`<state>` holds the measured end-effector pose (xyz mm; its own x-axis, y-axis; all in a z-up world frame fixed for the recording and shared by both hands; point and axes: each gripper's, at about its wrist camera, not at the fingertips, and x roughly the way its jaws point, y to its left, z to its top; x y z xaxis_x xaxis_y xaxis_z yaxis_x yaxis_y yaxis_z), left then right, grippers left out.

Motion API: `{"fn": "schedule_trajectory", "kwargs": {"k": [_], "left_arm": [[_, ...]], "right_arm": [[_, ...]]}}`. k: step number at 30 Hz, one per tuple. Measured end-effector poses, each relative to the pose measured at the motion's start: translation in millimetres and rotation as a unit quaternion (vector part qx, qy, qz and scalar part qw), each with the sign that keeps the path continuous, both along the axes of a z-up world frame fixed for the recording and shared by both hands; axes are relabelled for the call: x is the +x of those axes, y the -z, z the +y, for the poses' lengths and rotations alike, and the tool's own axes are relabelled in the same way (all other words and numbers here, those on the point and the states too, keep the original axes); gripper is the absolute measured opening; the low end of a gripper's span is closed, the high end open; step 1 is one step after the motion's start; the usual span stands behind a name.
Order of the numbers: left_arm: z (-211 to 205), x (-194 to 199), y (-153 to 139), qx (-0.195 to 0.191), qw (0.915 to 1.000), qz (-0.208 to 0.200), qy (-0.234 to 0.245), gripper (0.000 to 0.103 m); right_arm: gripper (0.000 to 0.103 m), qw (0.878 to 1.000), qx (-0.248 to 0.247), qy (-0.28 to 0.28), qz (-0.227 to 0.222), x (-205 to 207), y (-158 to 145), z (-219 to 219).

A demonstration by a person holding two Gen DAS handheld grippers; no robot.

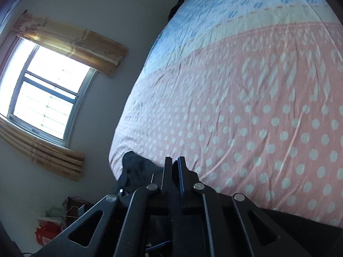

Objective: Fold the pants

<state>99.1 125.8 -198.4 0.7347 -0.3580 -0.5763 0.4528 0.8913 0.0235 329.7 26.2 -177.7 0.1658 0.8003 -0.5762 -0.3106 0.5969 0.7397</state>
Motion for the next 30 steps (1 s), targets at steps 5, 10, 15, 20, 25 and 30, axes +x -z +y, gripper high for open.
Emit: {"fn": "schedule_trajectory", "kwargs": {"k": [5,10,15,20,25,30], "left_arm": [[-1,0,1,-0.001,1.0,0.0,-0.003,0.103],[-1,0,0,0.0,1.0,0.002,-0.003,0.103],[-1,0,-7,0.001,1.0,0.005,-0.004,0.103],[2,1,-15,-0.016,0.9998,0.006,-0.009,0.103],[-5,1,-4,0.022,0.9996,0.014,-0.006,0.103],[1,2,-5,0.016,0.9996,0.025,-0.005,0.103]], "right_arm": [[0.005,0.998,-0.054,-0.004,0.021,7,37,4],[0.007,0.997,-0.072,-0.005,-0.018,-7,11,-21],[0.023,0.989,-0.111,-0.033,-0.097,-50,-27,-46],[0.027,0.977,-0.126,-0.117,-0.123,-114,-21,-30],[0.027,0.969,-0.16,-0.161,-0.096,-159,25,-26],[0.028,0.975,-0.132,-0.114,-0.137,-173,6,-56]]}}
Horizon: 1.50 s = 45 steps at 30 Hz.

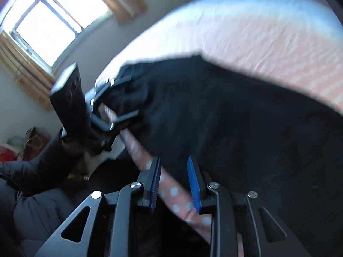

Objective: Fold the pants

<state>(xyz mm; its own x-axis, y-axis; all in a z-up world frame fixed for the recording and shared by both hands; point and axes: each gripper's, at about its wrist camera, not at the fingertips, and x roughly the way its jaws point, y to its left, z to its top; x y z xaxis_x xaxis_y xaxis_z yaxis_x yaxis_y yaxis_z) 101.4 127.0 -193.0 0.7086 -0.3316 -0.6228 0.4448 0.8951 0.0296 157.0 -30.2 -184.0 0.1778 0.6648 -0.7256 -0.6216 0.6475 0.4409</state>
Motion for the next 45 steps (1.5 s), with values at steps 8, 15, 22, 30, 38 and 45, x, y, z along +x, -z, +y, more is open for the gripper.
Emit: {"fn": "schedule_trajectory", "kwargs": {"k": [8,15,22,30,38,45], "left_arm": [[6,1,0,-0.003,0.9998,0.003,-0.022,0.103],[-5,3,-25,-0.024,0.9994,-0.019,-0.015,0.103],[-24,21,4,0.008,0.9993,0.017,-0.033,0.103],[-31,15,-15,-0.012,0.9981,0.009,-0.06,0.103],[-68,23,-24,-0.026,0.9984,0.002,-0.05,0.103],[-86,23,-10,-0.012,0.998,0.014,-0.061,0.103]], "right_arm": [[0.058,0.996,0.005,0.093,-0.001,12,7,-55],[0.058,0.973,0.006,0.229,-0.03,21,-8,-138],[0.058,0.972,0.023,0.233,-0.025,24,-7,-190],[0.058,0.932,0.024,0.351,-0.088,-10,-42,-302],[0.057,0.852,-0.007,0.515,-0.093,-58,-37,-448],[0.036,0.869,0.078,0.485,-0.065,-51,-21,-459]]}}
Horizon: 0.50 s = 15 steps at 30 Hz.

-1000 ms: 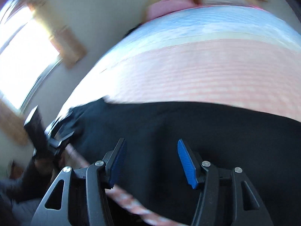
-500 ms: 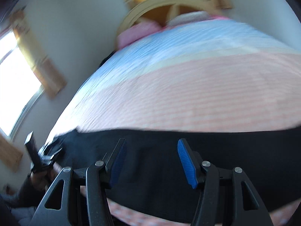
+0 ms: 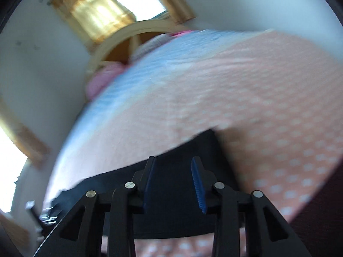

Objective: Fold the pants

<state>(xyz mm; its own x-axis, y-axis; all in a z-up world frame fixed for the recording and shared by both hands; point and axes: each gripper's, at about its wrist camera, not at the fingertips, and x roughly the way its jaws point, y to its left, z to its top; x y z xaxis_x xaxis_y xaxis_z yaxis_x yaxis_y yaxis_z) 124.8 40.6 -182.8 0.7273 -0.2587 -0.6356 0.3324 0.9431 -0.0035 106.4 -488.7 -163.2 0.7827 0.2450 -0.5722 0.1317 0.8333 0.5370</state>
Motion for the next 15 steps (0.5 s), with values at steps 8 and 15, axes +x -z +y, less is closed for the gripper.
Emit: {"fn": "schedule_trajectory", "kwargs": {"k": [8,15], "left_arm": [[-6,-9,9,0.013,0.9999,0.008,-0.001,0.103],[-5,-19,6,0.0,1.0,0.004,-0.001,0.103]], "right_arm": [[0.033,0.995,-0.063,0.04,0.06,16,26,7],[0.035,0.994,-0.046,0.087,0.046,-18,2,-25]]}}
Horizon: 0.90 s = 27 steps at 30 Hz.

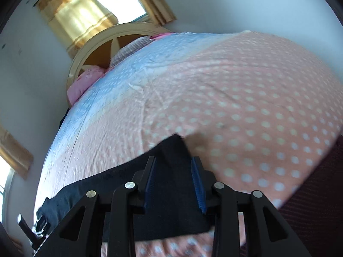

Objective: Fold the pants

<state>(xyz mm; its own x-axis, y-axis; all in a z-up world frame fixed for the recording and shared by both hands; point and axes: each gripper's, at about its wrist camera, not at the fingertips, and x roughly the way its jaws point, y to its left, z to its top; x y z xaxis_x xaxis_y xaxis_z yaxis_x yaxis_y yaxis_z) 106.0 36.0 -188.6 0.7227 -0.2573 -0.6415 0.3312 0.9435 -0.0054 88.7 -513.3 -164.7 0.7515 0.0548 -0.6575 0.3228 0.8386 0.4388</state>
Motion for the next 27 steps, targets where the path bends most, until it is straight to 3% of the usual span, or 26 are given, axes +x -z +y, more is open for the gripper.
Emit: {"fn": "schedule_trajectory", "kwargs": {"k": [6,7,9,24,26,27], "left_arm": [[-3,-17,-6,0.013,0.9996,-0.023,0.002,0.103],[-2,-18,-8,0.012,0.9996,-0.026,0.001,0.103],[0,-19,-11,0.006,0.9996,-0.029,-0.003,0.103],[5,-18,-11,-0.013,0.9998,-0.011,-0.01,0.103],[6,-13,-9,-0.015,0.9998,-0.006,-0.011,0.103],[7,-9,-8,-0.013,0.9998,-0.002,-0.013,0.103]], "right_arm": [[0.036,0.999,0.018,-0.02,0.045,-11,18,-16],[0.038,0.998,0.019,-0.027,0.054,-13,22,-16],[0.052,0.997,0.02,-0.035,0.068,-14,29,-15],[0.052,0.994,0.03,-0.08,0.062,-2,41,3],[0.05,0.995,0.037,-0.079,0.053,-1,42,2],[0.044,0.995,0.033,-0.083,0.053,0,42,4]]}}
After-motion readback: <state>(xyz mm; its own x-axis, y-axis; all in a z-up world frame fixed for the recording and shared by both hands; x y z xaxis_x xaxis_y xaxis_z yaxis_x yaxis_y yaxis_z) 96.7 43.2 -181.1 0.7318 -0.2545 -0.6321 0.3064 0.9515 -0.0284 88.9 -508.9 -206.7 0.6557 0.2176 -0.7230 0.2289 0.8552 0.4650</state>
